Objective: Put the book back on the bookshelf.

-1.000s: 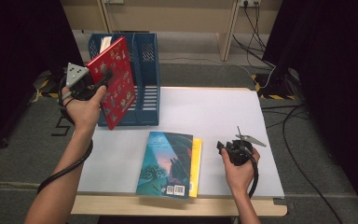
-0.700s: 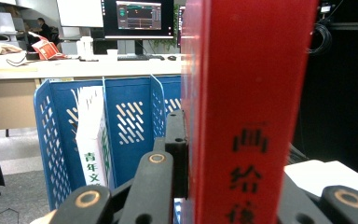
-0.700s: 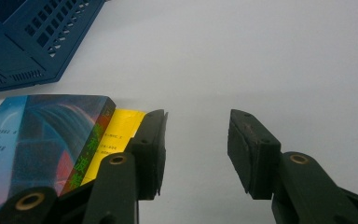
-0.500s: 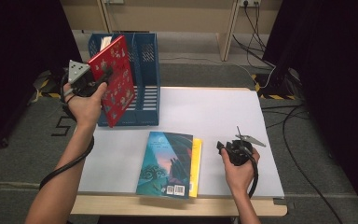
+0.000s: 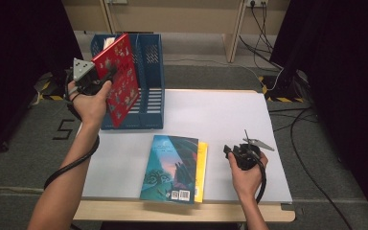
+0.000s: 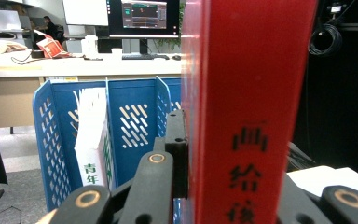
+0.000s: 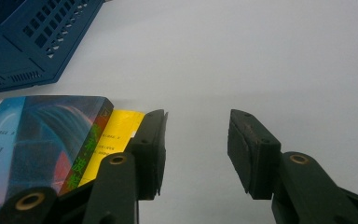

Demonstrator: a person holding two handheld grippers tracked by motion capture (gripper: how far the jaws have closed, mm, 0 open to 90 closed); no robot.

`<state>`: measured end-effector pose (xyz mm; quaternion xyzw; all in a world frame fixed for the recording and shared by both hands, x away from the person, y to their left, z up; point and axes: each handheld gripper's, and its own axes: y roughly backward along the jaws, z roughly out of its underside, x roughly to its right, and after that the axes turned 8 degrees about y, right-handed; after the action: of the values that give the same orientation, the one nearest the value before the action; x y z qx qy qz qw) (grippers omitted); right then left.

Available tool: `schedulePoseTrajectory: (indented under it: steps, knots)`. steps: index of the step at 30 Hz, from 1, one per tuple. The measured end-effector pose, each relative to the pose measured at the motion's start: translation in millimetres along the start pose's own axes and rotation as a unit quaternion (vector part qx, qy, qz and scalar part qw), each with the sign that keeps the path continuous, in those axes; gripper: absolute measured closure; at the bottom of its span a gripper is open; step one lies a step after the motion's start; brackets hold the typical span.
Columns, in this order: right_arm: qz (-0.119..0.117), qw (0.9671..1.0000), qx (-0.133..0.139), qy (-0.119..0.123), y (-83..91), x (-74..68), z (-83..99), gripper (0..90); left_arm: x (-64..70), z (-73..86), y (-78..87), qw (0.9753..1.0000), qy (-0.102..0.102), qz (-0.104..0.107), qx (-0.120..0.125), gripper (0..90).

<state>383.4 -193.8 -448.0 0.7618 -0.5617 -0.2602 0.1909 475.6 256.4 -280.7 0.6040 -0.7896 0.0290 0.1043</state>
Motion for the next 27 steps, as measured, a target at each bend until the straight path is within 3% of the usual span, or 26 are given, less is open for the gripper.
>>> schedulePoseTrajectory:
  steps: [27]
  knots:
    - [-0.001, 1.0000, 0.001, 0.000, 0.7, -2.1, -0.8, 57.2, -7.5, -1.6, -19.3, 0.9999, 0.002, -0.015, -0.001, 79.4]
